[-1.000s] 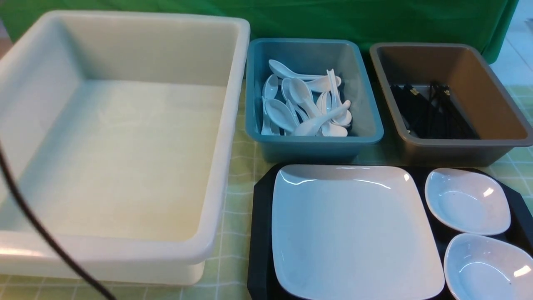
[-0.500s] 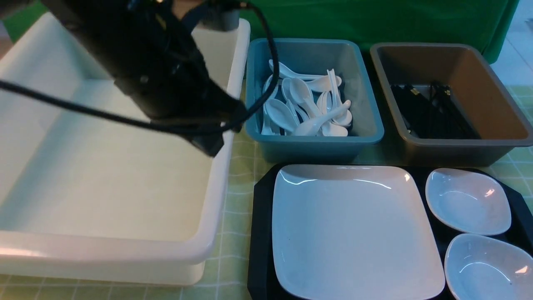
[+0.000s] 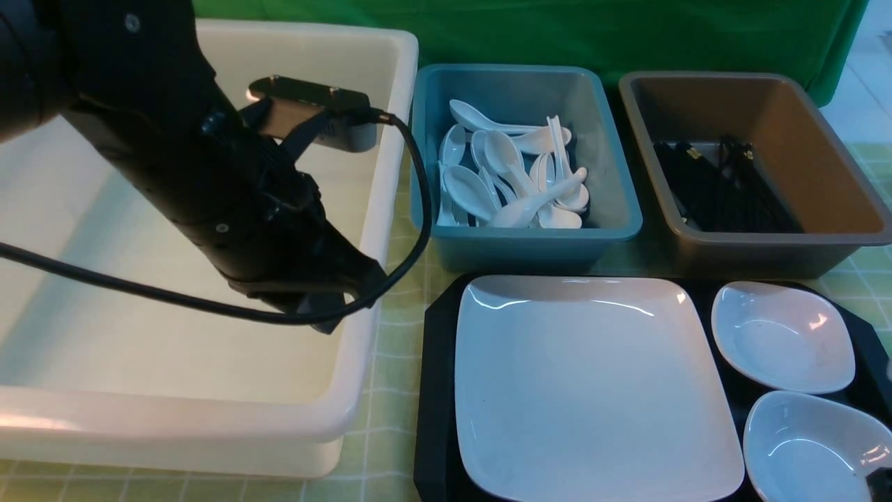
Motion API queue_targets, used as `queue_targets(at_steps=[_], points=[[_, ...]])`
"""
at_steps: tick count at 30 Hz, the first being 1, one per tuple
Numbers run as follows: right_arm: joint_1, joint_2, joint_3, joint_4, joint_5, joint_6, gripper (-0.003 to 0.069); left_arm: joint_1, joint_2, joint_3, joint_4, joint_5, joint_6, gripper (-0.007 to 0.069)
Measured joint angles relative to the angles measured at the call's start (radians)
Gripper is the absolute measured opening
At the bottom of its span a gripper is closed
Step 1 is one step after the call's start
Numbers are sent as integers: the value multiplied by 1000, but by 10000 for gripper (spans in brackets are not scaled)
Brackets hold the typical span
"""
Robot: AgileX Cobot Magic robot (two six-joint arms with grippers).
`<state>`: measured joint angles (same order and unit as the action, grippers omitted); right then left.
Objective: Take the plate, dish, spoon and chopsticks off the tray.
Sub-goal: Use the right arm to grab a small plate from the dinner plate
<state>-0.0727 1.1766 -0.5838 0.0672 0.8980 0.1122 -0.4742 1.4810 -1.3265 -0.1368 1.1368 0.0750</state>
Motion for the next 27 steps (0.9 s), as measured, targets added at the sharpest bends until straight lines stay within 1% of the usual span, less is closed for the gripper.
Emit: queue_targets(at_steps=[5,8,9,10,13,14,15,16,17,19,24,27], points=[[-57,0,0,21,-3,-2,0,0,0,0,9,-4,0,-9],[-61,0,0,64,-29,-1,26,0,0,0,13,-23,0,-9],[-61,0,0,95,-46,0,50,0,0,0,12,-31,0,-9],[-61,0,0,95,-46,0,50,0,0,0,12,-31,0,-9],[-62,0,0,120,-74,18,160,0,0,0,12,-36,1,-9],[-63,0,0,122,-76,22,183,0,0,0,13,-38,1,-9],[-64,0,0,121,-77,27,244,0,0,0,16,-40,1,-9],[-64,0,0,119,-77,27,251,0,0,0,16,-40,1,-9],[-64,0,0,113,-77,33,286,0,0,0,16,-40,1,-9],[-64,0,0,85,-78,62,322,0,0,0,16,-41,1,-9],[-64,0,1,60,-104,104,325,0,0,0,20,-49,1,-9],[-64,6,29,60,-151,126,325,0,0,0,20,-54,1,-9]])
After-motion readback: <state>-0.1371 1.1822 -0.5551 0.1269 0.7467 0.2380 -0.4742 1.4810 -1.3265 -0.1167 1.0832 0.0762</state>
